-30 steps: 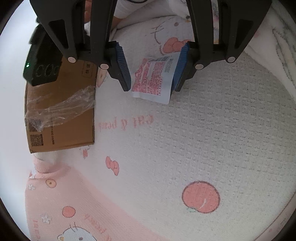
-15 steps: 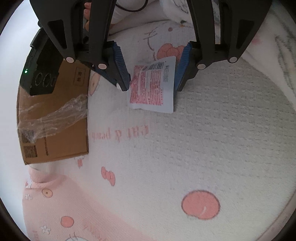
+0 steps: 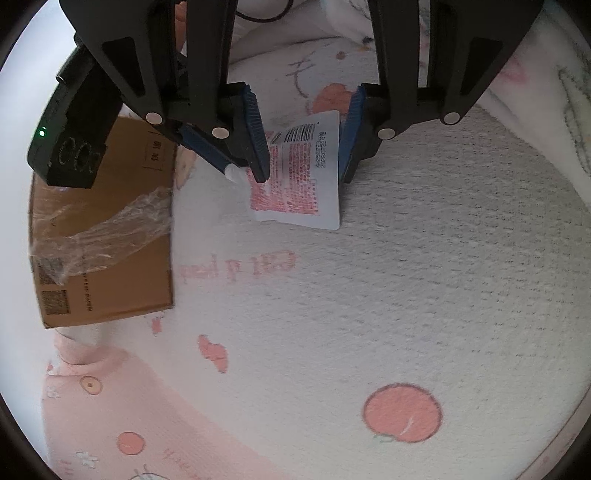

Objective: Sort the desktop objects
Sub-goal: 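Lift the sachet with the right gripper and carry it over the box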

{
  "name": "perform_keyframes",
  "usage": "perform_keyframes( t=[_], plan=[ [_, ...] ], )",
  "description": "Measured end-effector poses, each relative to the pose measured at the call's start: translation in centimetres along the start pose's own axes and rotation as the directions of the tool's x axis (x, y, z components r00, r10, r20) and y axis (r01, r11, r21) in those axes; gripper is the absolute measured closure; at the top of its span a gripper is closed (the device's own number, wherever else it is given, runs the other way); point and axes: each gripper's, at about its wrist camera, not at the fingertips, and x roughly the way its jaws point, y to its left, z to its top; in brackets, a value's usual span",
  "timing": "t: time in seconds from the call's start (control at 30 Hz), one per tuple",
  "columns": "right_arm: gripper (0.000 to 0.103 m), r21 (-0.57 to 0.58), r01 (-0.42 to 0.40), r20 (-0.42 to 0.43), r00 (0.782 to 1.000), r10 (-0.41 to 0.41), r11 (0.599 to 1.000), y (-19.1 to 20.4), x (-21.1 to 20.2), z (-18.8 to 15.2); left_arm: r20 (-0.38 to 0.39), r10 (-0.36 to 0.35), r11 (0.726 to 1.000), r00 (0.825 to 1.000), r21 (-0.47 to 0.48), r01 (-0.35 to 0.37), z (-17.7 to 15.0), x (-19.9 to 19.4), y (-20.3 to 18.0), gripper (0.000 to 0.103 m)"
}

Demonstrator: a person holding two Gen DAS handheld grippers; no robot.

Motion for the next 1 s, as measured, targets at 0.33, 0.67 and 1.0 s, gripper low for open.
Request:
perform_keyframes(
  t=[0.33, 0.67, 1.0],
  plan=[
    [0.061, -0.069, 0.004, 0.064, 0.998, 0.000, 0.998, 1.6, -3.6, 0.7, 0.112, 0.026, 0.991, 0.993, 0.127, -0.040, -0.6, -4.0, -3.6, 0.062],
    [0.061, -0.135, -0.008, 0.136, 0.990, 0.026, 0.991, 4.1, -7.8, 1.2, 0.217, 0.022, 0.981, 0.976, 0.182, -0.063, -1.3, -9.1, -6.3, 0.062],
    [0.061, -0.180, -0.012, 0.180, 0.983, 0.045, 0.984, 5.7, -11.0, 0.6, 0.295, 0.078, 0.961, 0.952, 0.233, -0.150, -2.5, -11.9, -9.8, 0.062]
  ],
)
